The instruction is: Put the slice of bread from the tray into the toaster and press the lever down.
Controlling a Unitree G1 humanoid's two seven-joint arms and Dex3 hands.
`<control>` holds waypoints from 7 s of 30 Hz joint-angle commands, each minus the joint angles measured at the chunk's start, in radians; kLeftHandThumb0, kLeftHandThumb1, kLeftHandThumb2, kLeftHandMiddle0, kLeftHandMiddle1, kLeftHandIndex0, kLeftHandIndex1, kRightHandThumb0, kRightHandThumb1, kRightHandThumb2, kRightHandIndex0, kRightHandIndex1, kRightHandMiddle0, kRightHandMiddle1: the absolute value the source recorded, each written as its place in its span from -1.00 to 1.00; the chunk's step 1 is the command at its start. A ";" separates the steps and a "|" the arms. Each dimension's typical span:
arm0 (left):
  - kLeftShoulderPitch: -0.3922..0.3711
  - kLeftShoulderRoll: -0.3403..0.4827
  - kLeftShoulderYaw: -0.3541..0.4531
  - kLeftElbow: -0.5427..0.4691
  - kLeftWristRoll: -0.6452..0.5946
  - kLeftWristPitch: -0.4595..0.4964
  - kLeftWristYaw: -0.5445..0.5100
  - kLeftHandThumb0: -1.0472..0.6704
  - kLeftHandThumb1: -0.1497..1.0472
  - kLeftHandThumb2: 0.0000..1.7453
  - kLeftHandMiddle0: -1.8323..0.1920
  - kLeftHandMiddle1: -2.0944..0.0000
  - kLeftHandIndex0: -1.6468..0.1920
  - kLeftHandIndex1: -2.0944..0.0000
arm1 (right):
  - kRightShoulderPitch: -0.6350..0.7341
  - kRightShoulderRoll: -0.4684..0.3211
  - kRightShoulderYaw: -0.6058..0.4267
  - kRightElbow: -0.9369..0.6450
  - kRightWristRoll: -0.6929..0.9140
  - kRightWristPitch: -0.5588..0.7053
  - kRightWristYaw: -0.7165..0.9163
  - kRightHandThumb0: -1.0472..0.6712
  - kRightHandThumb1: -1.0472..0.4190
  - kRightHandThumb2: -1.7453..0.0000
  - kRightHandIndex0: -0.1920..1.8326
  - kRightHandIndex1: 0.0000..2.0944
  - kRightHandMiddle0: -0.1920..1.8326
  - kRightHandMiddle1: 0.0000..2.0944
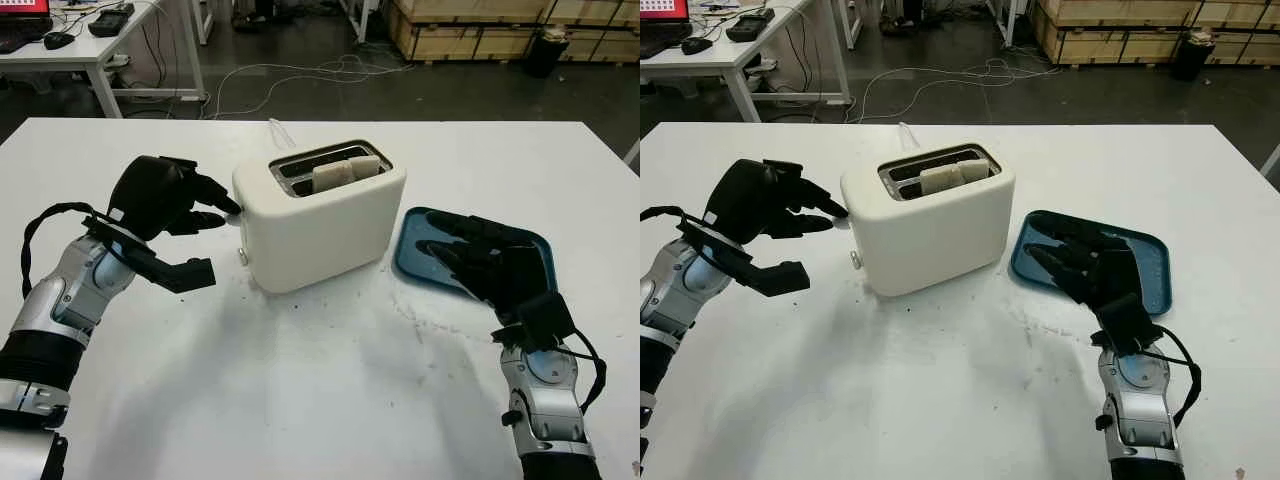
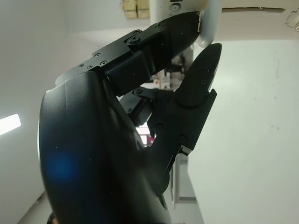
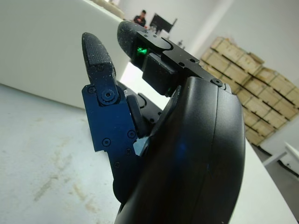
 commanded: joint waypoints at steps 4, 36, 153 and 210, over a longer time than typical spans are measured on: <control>-0.012 0.001 -0.006 0.003 -0.006 -0.011 0.011 -0.07 0.38 -1.00 -0.07 -0.53 -0.72 0.94 | -0.004 0.005 -0.011 0.004 0.022 -0.021 0.008 -0.32 -0.75 1.00 0.31 -1.00 0.17 -1.00; 0.136 -0.065 -0.181 0.079 0.004 0.019 -0.107 0.03 0.39 -1.00 -0.01 -0.59 -0.67 0.97 | 0.000 -0.014 -0.034 -0.005 0.003 -0.011 -0.001 -0.30 -0.73 1.00 0.29 -1.00 0.15 -1.00; 0.286 -0.057 0.035 -0.445 -0.279 0.353 -0.166 -0.24 0.73 -0.95 0.11 -0.31 0.04 0.03 | -0.062 -0.103 -0.043 0.041 -0.067 -0.005 0.025 -0.34 -0.70 1.00 0.23 -1.00 0.08 -1.00; 0.045 -0.034 0.014 -0.154 -0.005 0.139 -0.067 -0.09 0.62 -0.96 -0.03 -0.66 -0.41 0.57 | -0.097 -0.120 0.013 0.067 -0.079 -0.006 0.047 -0.25 -0.72 1.00 0.33 -0.98 0.20 -1.00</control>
